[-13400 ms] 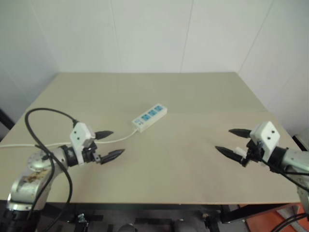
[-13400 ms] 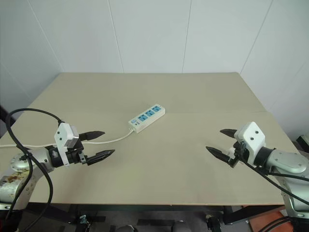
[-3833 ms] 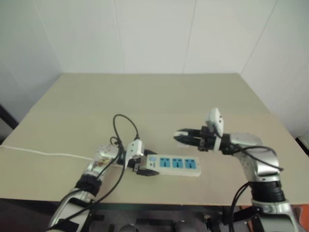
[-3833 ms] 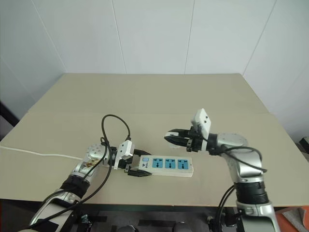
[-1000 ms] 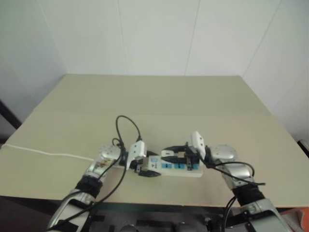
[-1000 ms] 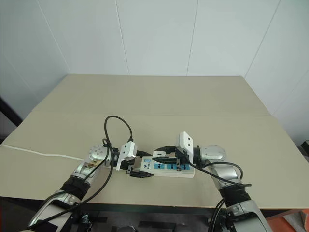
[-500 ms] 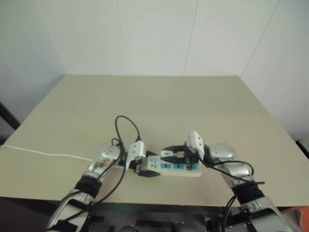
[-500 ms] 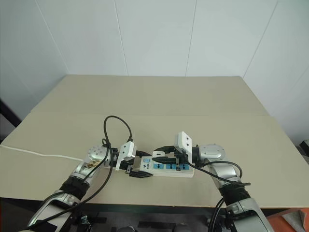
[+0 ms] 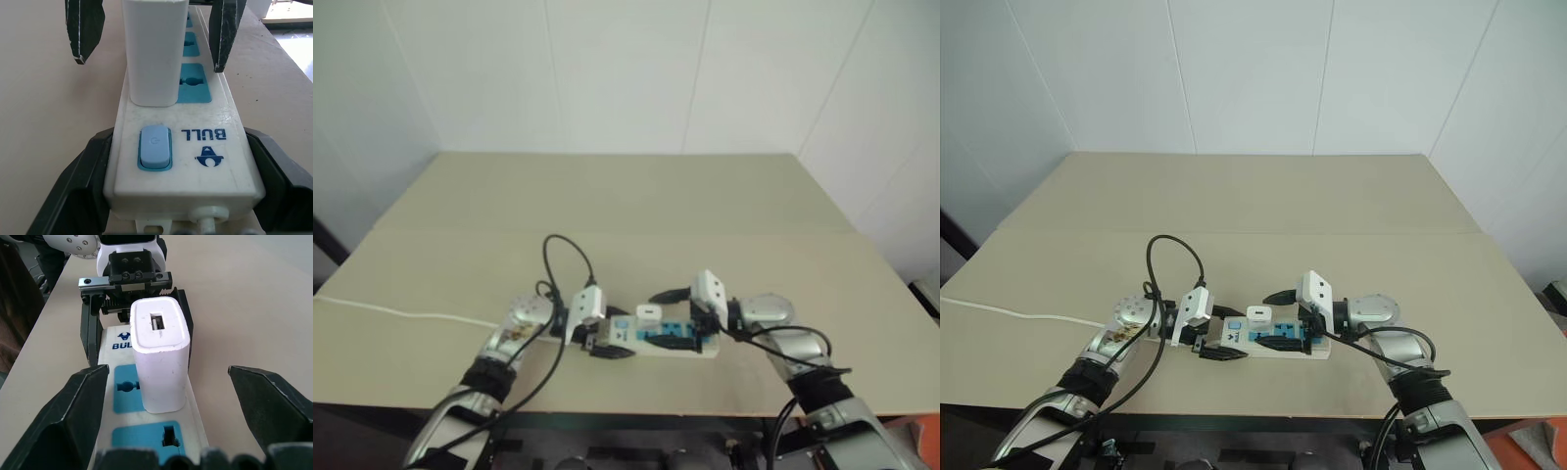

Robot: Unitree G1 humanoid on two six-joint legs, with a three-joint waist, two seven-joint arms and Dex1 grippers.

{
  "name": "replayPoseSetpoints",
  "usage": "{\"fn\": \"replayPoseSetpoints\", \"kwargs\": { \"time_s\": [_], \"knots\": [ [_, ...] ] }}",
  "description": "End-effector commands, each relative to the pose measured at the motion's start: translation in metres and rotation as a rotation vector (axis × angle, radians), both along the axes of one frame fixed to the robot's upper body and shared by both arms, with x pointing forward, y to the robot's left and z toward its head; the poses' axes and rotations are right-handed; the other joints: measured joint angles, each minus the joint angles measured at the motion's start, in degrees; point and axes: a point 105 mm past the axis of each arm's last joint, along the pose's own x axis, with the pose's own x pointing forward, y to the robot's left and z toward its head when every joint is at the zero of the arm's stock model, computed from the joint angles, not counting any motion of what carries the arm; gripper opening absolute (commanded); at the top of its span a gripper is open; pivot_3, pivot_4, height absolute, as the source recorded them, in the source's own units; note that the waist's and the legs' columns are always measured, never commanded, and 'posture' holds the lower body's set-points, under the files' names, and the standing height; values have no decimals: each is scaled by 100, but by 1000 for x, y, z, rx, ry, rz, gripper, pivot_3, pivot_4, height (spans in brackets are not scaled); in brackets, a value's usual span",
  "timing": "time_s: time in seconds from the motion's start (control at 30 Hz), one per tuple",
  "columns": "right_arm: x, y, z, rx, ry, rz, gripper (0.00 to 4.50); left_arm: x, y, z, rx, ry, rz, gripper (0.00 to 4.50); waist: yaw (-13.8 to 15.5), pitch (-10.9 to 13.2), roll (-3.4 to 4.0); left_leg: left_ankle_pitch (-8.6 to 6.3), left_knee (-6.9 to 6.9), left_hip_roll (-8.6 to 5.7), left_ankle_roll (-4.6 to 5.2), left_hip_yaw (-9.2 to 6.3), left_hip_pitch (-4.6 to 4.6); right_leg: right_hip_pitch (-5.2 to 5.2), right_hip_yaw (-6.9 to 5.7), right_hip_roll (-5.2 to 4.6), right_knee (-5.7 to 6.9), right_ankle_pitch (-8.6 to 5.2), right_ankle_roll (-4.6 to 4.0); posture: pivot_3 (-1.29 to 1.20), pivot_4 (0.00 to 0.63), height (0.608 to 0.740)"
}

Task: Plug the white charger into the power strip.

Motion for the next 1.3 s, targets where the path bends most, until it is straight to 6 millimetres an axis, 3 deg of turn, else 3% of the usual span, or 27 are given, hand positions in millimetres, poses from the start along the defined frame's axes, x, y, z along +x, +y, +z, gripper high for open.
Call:
{"fn": "replayPoseSetpoints", "kwargs": {
  "time_s": [0.03, 0.07, 0.2, 0.43, 0.67, 0.83, 1.03, 1.3],
  "knots": [
    [1, -3, -8, -28, 32, -26, 4461, -5, 5, -13, 54, 35, 4, 3291, -1, 0, 0, 0, 0, 0, 0, 0, 0, 0, 0, 0, 0, 0, 0, 0, 150, 740],
    [1, -3, -7, -24, 30, -29, 4461, -4, 4, -13, 48, 35, 7, 3291, -1, 0, 0, 0, 0, 0, 0, 0, 0, 0, 0, 0, 0, 0, 0, 0, 150, 740],
    [2, -5, -4, -17, 12, -38, 4500, -2, 4, 2, 4, 27, 6, 4475, -6, 1, 0, 0, 0, 0, 0, 0, -3, -3, 1, 0, 0, 0, 1, 0, 150, 740],
    [5, -15, 17, 23, -49, -62, 4500, -5, 22, 38, -39, -41, 14, 4475, -23, 21, -1, 0, -3, 2, 0, 0, -16, -21, 0, 0, 2, 0, 0, 0, 150, 740],
    [-3, -47, 48, 34, -112, -110, 4500, -21, 41, 67, -64, -69, 23, 4475, -16, 40, 1, 1, -2, 1, -1, 0, -70, -78, 3, -3, 10, 1, -1, 0, 150, 740],
    [-22, -85, 60, -21, -117, -167, 4500, -34, 68, 76, -41, -69, 84, 4475, -14, 57, 1, 1, -1, 1, -1, 0, -97, -104, 3, -3, 12, 2, -3, 0, 150, 740],
    [-36, -121, 61, -55, -98, -332, 4500, -32, 92, 89, -105, -84, 272, 4475, -11, 61, -1, 1, -1, 5, -1, 4, -86, -93, 3, -2, 11, 1, -1, 0, 150, 740],
    [-44, -145, 62, -49, -83, -478, 4500, -43, 99, 90, -143, -65, 388, 4475, -17, 64, -2, 1, -2, 6, -2, 6, -89, -95, 5, -2, 8, 2, -4, 0, 150, 740]
  ]
}}
